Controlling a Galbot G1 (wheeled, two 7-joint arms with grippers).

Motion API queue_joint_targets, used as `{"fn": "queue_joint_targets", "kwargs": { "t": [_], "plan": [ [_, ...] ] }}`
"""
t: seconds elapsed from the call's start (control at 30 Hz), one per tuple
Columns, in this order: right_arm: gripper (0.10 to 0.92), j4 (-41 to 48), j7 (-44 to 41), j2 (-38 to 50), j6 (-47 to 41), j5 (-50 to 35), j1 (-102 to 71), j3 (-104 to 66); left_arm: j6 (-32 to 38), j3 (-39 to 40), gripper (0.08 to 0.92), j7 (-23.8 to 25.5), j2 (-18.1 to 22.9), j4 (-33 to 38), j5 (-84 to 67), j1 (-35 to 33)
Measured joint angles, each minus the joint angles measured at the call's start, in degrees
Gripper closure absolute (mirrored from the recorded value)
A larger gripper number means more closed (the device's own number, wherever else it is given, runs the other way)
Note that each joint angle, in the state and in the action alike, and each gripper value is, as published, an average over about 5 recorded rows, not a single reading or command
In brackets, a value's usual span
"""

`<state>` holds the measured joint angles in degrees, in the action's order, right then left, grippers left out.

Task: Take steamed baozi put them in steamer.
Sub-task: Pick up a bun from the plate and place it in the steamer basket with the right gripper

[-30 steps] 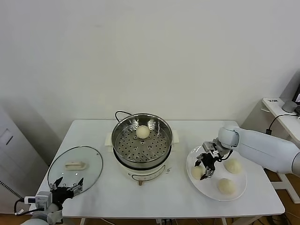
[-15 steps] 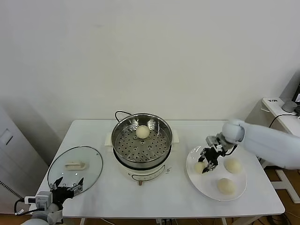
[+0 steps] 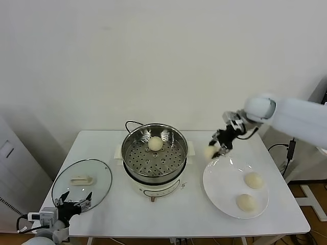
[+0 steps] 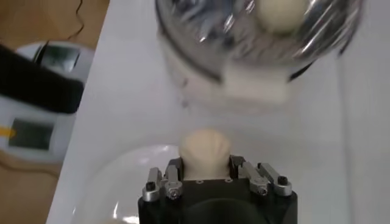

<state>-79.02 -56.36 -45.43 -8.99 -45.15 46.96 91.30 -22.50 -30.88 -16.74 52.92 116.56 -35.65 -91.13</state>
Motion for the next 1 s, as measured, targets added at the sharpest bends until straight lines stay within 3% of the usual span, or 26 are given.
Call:
{"fn": "queue_joint_targets", "kwargs": {
  "t": [0.4, 1.0],
  "plan": [
    [0.558, 1.39, 7.28, -10.57, -5.14, -10.25, -0.33, -3.02, 0.19, 0.09, 0.177, -0.05, 0.0, 0.01, 0.15, -0.26],
    [0.558, 9.49, 17.28, -26.75, -11.22, -12.18, -10.87, -6.69, 0.38, 0.03, 0.177, -0.03, -0.23, -0.49, 0.12, -0.11]
  ]
}}
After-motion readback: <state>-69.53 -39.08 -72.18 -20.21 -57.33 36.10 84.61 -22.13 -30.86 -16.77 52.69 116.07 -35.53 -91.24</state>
